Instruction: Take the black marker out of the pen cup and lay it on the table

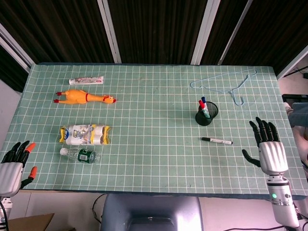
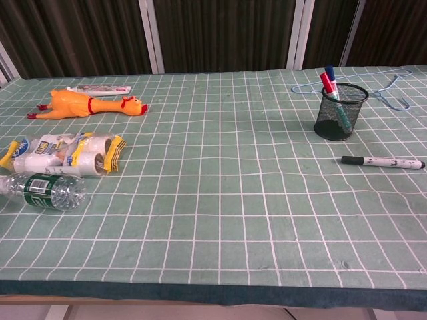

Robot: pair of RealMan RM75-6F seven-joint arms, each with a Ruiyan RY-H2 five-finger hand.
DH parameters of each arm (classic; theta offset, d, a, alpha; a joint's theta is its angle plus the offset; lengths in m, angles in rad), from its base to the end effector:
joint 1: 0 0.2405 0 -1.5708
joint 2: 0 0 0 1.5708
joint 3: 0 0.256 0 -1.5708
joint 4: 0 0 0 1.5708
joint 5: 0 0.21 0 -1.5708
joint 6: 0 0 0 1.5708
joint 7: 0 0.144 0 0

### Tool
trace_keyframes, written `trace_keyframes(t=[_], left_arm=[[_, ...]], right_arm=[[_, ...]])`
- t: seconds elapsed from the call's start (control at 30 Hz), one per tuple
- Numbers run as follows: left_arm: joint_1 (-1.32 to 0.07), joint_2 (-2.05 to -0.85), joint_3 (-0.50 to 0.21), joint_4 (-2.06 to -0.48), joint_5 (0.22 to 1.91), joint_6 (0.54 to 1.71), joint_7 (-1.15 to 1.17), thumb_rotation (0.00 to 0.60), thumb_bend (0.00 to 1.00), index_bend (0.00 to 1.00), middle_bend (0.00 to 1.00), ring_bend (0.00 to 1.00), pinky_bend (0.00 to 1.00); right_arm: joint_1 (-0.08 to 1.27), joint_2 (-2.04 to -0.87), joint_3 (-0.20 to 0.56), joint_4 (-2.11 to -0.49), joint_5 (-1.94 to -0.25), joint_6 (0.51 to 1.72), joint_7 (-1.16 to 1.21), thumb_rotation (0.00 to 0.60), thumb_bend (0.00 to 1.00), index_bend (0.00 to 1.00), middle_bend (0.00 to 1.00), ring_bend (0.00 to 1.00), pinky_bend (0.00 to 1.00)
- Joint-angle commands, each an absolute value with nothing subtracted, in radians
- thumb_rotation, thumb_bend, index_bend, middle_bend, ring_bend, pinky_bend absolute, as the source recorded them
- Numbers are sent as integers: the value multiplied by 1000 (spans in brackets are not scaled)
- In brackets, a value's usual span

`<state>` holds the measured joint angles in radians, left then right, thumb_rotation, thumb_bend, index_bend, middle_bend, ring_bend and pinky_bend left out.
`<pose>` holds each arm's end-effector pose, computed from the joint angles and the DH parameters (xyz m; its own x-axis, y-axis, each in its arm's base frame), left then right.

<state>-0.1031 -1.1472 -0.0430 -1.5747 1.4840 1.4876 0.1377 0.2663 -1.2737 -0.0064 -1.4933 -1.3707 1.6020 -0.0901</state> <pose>-0.3151 0.1858 0.1539 0.5244 -0.0026 0.8515 0.8514 -0.0075 -0.5244 -0.2979 -0.2261 0.1338 0.4345 0.1250 0.8920 -0.8963 -0.0376 0.4419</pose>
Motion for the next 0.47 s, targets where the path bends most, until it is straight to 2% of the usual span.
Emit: trace_keyframes(t=[0.03,0.47], left_arm=[[-104,-1149,-43,-1577,1482,1485,143,600,410,133,69,34,200],[-112,-1150,-45,-1577,1483,1472,143,600,409,133,69,34,200]], right_arm=[[243,-1278,-2,-1456,-1394,1598,-51,600,417,60,70,3,60],[235,-1288,40,-1457,-1406,1535,-61,600,427,59,70,3,59]])
